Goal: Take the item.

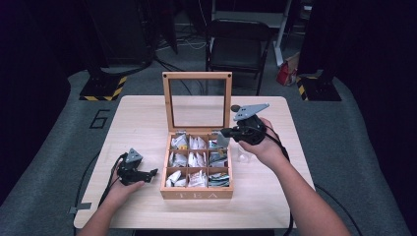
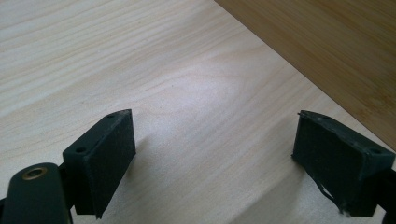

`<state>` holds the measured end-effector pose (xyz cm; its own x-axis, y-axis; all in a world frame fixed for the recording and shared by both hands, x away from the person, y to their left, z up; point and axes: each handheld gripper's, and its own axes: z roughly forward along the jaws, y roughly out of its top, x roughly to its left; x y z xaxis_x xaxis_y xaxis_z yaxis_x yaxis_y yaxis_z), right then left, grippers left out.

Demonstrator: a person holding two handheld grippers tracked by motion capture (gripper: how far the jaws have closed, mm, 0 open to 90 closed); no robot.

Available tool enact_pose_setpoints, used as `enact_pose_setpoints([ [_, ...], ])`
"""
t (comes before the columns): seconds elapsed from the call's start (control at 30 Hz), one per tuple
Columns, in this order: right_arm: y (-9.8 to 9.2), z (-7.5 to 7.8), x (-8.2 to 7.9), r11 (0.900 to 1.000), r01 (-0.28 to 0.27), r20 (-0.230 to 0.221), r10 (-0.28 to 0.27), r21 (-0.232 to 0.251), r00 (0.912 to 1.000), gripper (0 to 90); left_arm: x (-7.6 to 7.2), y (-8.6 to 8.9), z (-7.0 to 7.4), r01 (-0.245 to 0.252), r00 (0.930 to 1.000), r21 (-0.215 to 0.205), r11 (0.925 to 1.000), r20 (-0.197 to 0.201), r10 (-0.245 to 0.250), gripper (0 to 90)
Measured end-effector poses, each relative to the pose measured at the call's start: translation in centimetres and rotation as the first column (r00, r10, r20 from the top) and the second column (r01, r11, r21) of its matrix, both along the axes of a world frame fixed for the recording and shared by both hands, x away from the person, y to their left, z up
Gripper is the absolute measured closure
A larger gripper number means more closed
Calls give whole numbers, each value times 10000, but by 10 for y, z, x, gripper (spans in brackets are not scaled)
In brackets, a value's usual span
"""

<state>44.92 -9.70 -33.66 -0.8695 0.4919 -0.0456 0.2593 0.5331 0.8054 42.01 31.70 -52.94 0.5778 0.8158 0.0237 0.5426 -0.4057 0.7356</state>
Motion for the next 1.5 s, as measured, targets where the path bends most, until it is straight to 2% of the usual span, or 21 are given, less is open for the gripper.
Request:
enact_pose_setpoints([
  [0.2,-11,0,5,9996,290,16,-290,-14,9996,900,0,0,0,3,10000,2,10000,0,-3,125],
  [0.23,-15,1,6,9989,473,-44,-473,-17,9989,900,0,0,0,4,10000,5,10000,1,-4,125],
  [0.77,-40,5,13,9936,1125,92,-1124,-119,9936,900,0,0,0,2,10000,2,10000,-1,-2,125],
  [0.87,-45,4,14,9904,1374,14,-1374,-132,9905,900,0,0,0,-2,10000,1,10000,-2,2,125],
  [1.13,-55,4,18,9882,1520,129,-1518,-160,9883,900,0,0,0,-1,10000,0,10000,-2,1,125],
  [1.5,-73,-2,22,9787,2046,98,-2044,-198,9788,900,0,0,0,-4,10000,0,10000,0,4,125],
])
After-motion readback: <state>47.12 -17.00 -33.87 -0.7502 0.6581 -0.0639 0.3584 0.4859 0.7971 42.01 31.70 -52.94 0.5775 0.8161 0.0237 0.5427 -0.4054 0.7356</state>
